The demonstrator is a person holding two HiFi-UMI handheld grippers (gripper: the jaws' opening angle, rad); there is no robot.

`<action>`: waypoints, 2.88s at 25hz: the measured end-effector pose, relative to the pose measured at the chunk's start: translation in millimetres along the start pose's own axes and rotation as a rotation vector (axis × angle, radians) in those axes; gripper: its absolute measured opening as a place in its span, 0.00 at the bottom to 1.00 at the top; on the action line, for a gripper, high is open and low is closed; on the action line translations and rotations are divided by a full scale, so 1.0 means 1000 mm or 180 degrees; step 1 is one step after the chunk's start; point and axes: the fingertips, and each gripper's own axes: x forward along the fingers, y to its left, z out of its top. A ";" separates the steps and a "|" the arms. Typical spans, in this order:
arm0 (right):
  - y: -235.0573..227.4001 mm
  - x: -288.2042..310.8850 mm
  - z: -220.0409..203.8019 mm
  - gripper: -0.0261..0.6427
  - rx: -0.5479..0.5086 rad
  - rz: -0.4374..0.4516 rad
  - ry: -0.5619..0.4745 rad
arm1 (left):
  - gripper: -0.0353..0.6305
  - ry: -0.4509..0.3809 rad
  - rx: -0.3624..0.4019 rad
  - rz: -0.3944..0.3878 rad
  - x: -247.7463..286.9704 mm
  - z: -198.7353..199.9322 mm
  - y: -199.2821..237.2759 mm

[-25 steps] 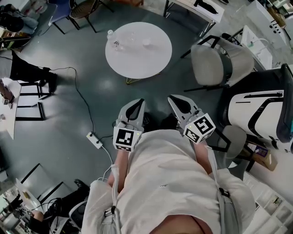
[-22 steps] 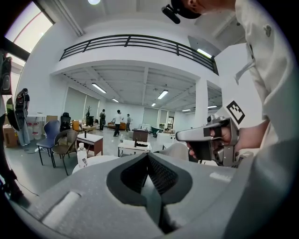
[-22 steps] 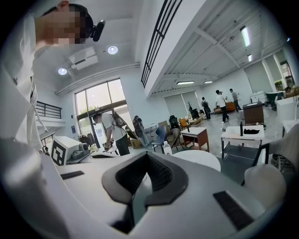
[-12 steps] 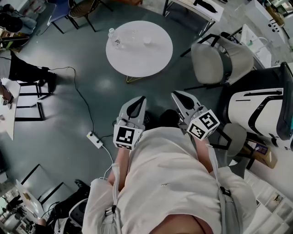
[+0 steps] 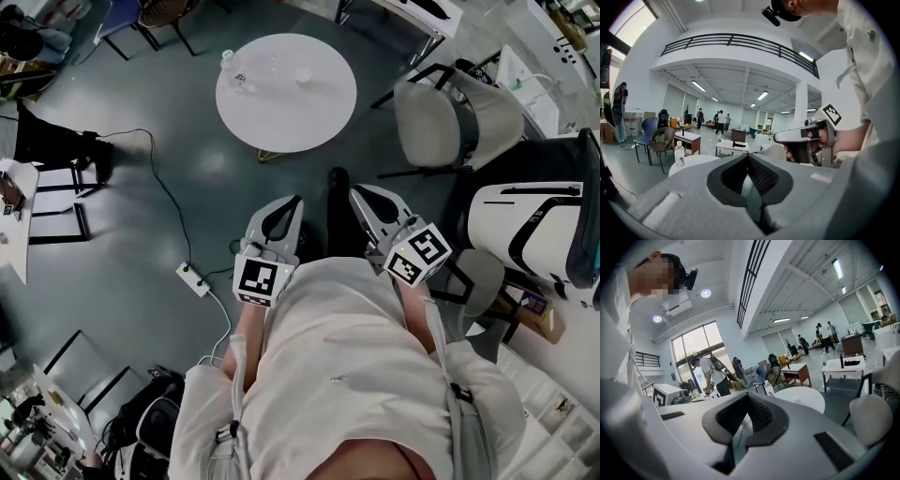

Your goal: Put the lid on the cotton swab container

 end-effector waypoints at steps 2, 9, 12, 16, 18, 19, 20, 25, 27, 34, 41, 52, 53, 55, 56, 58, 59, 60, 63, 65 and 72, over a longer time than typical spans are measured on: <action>-0.004 0.005 0.003 0.05 -0.0022 0.0049 0.0016 | 0.07 0.0011 -0.0011 0.0032 0.006 -0.001 0.005; -0.030 0.030 0.019 0.05 -0.0028 0.0199 0.0041 | 0.07 0.0036 -0.0149 0.0266 0.027 0.000 0.028; -0.042 0.045 0.031 0.05 -0.0046 0.0257 0.0064 | 0.07 0.0064 -0.0100 0.0303 0.040 0.006 0.036; -0.060 0.066 0.050 0.05 -0.0103 0.0374 0.0097 | 0.07 0.0009 -0.0040 0.0402 0.063 0.024 0.051; -0.070 0.077 0.061 0.05 -0.0121 0.0416 0.0100 | 0.07 -0.0021 -0.0048 0.0450 0.075 0.035 0.060; -0.074 0.084 0.066 0.05 -0.0135 0.0446 0.0097 | 0.07 -0.0029 -0.0055 0.0476 0.080 0.039 0.064; -0.079 0.091 0.072 0.05 -0.0144 0.0479 0.0091 | 0.07 -0.0031 -0.0057 0.0502 0.086 0.042 0.069; -0.109 0.114 0.091 0.05 -0.0174 0.0586 0.0118 | 0.07 -0.0011 -0.0038 0.0627 0.118 0.054 0.085; -0.122 0.120 0.097 0.05 -0.0181 0.0655 0.0141 | 0.07 0.0001 -0.0036 0.0688 0.131 0.059 0.089; -0.163 0.138 0.106 0.05 -0.0194 0.0861 0.0298 | 0.07 -0.0013 -0.0187 0.0986 0.163 0.066 0.096; -0.204 0.160 0.105 0.05 -0.0313 0.0899 0.0547 | 0.07 -0.0042 -0.0392 0.1108 0.205 0.074 0.102; -0.247 0.171 0.082 0.05 -0.0539 0.0905 0.0767 | 0.07 0.0092 -0.0422 0.1133 0.240 0.065 0.089; -0.250 0.173 0.079 0.05 -0.0555 0.0901 0.0796 | 0.07 0.0096 -0.0426 0.1137 0.240 0.064 0.088; -0.255 0.180 0.070 0.05 -0.0594 0.0873 0.0856 | 0.07 0.0081 -0.0436 0.1134 0.240 0.063 0.090; -0.258 0.185 0.065 0.05 -0.0625 0.0850 0.0891 | 0.07 0.0087 -0.0445 0.1126 0.239 0.063 0.092; -0.263 0.195 0.055 0.05 -0.0681 0.0796 0.0961 | 0.07 0.0103 -0.0459 0.1087 0.240 0.062 0.097; -0.266 0.200 0.050 0.05 -0.0696 0.0768 0.0985 | 0.07 0.0104 -0.0461 0.1067 0.241 0.062 0.100; -0.270 0.206 0.046 0.05 -0.0708 0.0736 0.1003 | 0.07 0.0097 -0.0462 0.1052 0.242 0.062 0.104; -0.282 0.225 0.029 0.05 -0.0793 0.0619 0.1069 | 0.07 0.0076 -0.0485 0.1026 0.244 0.061 0.119; -0.286 0.235 0.017 0.05 -0.0855 0.0574 0.1134 | 0.07 0.0094 -0.0516 0.1002 0.245 0.059 0.127; -0.307 0.267 -0.013 0.05 -0.0919 0.0425 0.1318 | 0.07 0.0177 -0.0569 0.0908 0.252 0.052 0.144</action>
